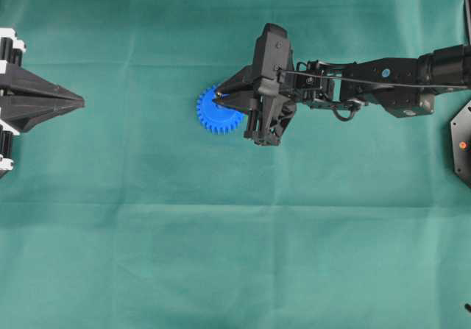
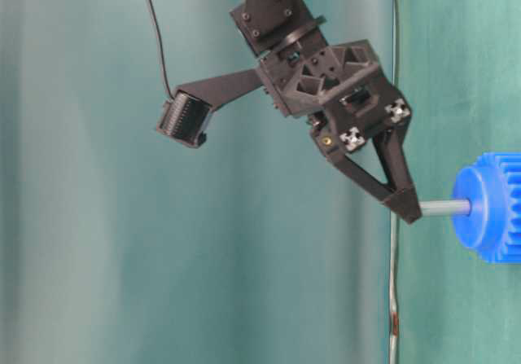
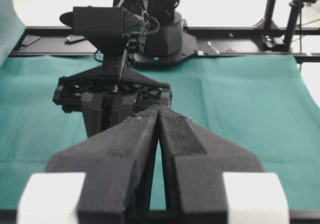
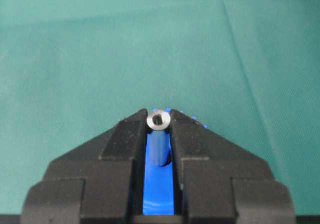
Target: Insert the shaft placed at a random location into the center hole of the medium gear at another random location.
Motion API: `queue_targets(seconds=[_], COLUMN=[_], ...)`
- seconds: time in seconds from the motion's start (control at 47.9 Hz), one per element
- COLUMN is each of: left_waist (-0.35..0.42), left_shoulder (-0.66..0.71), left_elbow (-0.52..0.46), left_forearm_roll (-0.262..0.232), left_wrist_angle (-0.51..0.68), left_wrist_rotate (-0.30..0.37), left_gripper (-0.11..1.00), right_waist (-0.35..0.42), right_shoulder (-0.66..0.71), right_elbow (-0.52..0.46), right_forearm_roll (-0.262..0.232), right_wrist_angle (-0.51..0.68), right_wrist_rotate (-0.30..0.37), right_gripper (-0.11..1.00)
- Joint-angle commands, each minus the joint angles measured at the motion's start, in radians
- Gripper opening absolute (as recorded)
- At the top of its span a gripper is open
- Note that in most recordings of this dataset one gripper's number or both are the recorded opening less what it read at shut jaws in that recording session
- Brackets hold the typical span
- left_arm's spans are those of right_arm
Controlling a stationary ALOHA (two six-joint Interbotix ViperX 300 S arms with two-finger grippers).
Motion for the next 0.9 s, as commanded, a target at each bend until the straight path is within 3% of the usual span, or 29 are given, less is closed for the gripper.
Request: queue_targets(seconds=[0.0,0.877], left_waist=[0.002,0.002], left_shoulder=[0.006,0.008], left_elbow=[-0.026,-0.025], left_forearm_roll=[0.003,0.003], left_wrist_angle=[-0.006,-0.006], left_wrist_rotate=[-0.002,-0.002], left_gripper=[0.0,0.0], right_waist=[0.003,0.003], right_shoulder=[-0.005,0.074], right_elbow=[-0.02,-0.021], right_forearm_roll=[0.005,0.012], right_wrist_angle=[-0.012,-0.057], right_wrist_rotate=[0.002,0.015], right_gripper=[0.14,0.14])
